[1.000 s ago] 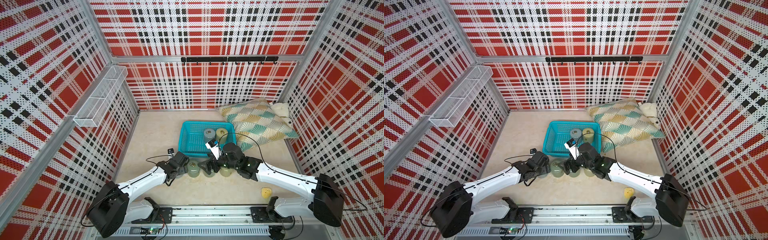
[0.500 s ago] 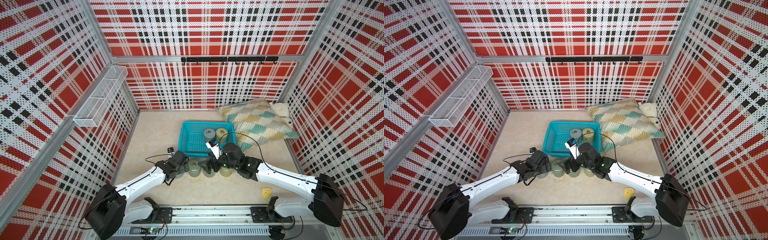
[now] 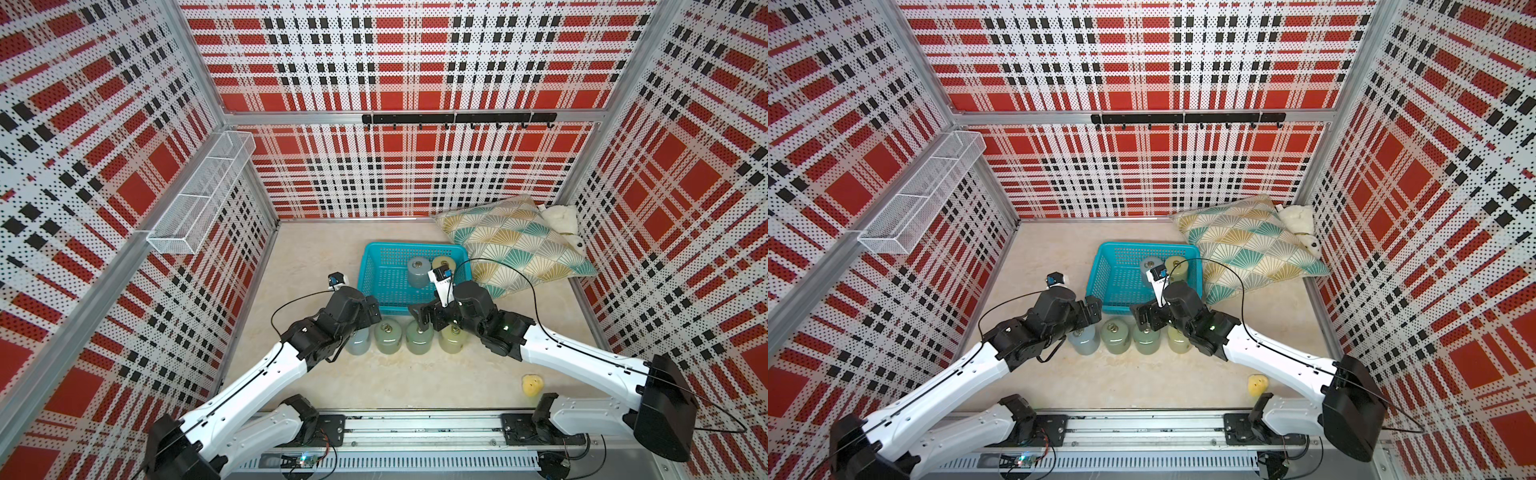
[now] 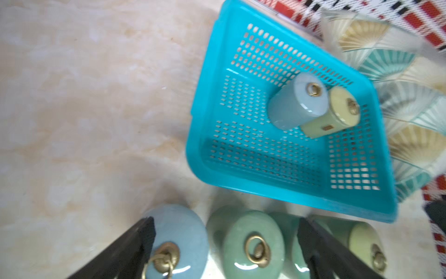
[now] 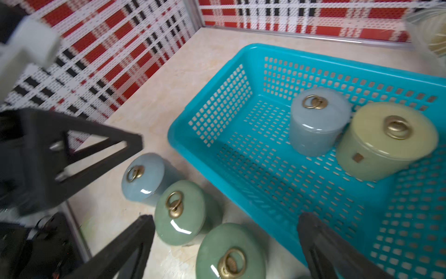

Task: Take the tea canister out of the basket
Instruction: Place the tea canister at the center of the board.

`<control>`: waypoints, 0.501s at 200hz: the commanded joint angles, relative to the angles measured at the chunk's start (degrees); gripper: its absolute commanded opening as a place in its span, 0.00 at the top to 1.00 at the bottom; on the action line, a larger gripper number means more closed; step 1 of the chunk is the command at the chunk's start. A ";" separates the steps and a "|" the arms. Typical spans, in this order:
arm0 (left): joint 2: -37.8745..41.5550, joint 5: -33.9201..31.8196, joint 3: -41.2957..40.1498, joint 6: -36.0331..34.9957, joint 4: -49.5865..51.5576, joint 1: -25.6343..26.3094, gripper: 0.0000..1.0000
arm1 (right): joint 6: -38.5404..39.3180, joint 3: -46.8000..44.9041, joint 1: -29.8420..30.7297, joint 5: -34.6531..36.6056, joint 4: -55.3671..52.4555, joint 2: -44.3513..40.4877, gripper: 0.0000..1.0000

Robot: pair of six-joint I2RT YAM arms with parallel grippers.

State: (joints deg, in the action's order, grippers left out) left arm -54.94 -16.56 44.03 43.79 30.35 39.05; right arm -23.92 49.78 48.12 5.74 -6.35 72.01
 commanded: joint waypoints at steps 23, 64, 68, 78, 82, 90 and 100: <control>0.86 -0.24 -3.73 -1.38 -14.20 5.36 0.01 | -4.83 5.27 -5.44 7.77 -6.65 5.29 0.00; 0.44 0.95 -7.37 -3.04 -25.83 8.78 0.01 | -5.35 9.92 -9.99 11.12 -9.22 13.39 0.00; 0.34 1.27 -7.88 -3.28 -27.05 9.10 0.01 | -5.47 10.41 -10.64 11.11 -9.44 14.33 0.00; 0.19 1.83 -8.96 -3.86 -29.84 9.87 0.02 | -5.56 11.78 -12.18 10.37 -9.56 16.72 0.00; 0.10 1.85 -9.27 -4.08 -30.53 10.17 0.02 | -5.53 12.48 -12.67 10.19 -9.64 17.76 0.00; -0.12 1.76 -9.83 -4.61 -31.64 10.64 0.02 | -5.63 13.70 -13.57 10.16 -9.90 19.76 0.00; -0.42 1.64 -10.33 -4.94 -32.42 10.92 0.02 | -5.58 15.46 -14.52 9.97 -10.09 22.24 0.02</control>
State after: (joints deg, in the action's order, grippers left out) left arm -54.70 -15.51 35.24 41.21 5.52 48.93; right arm -28.62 61.69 35.88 14.66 -14.52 89.97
